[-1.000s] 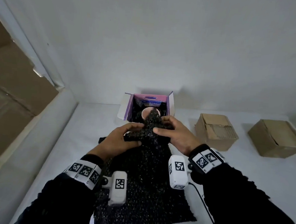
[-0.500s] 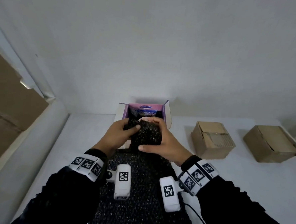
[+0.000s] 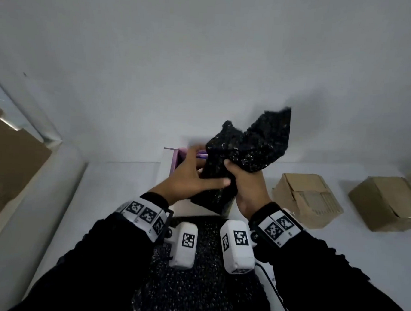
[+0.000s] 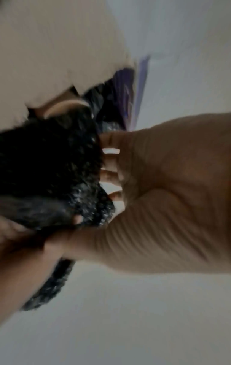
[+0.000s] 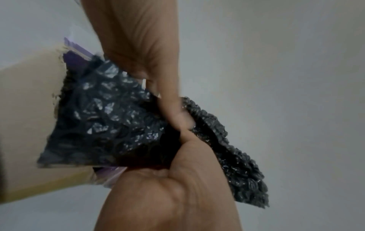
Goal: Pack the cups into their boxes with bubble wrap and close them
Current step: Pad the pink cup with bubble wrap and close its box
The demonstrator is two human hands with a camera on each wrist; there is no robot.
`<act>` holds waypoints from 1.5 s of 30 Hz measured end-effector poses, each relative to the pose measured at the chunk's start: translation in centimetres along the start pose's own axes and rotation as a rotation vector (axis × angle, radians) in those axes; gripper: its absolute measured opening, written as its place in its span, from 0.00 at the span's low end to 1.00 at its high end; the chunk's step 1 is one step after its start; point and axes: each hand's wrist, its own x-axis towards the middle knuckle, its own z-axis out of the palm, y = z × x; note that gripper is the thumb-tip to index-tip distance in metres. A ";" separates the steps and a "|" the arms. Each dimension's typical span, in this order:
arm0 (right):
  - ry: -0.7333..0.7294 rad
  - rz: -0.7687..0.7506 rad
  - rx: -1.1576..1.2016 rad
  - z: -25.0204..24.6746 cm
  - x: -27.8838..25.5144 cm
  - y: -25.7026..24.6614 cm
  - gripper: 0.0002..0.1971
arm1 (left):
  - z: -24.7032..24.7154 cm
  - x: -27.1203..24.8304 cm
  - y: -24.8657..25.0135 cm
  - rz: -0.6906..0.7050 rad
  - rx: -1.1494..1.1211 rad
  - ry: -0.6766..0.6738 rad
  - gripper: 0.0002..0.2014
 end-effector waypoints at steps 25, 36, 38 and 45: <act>-0.717 -0.652 -1.990 -2.3 4.8 1.7 0.29 | -3.1 2.4 -7.8 0.442 1.271 -0.244 0.30; -0.938 -0.355 -1.658 -1.7 4.2 0.2 0.25 | -1.5 2.6 -6.1 0.107 1.300 -0.423 0.24; -0.894 -0.380 -1.753 -1.7 4.2 1.0 0.35 | -1.7 2.6 -5.8 0.116 1.295 -0.452 0.21; -0.692 -0.616 -1.537 -0.9 3.1 0.2 0.24 | -3.5 2.7 -6.7 0.314 0.874 -0.223 0.15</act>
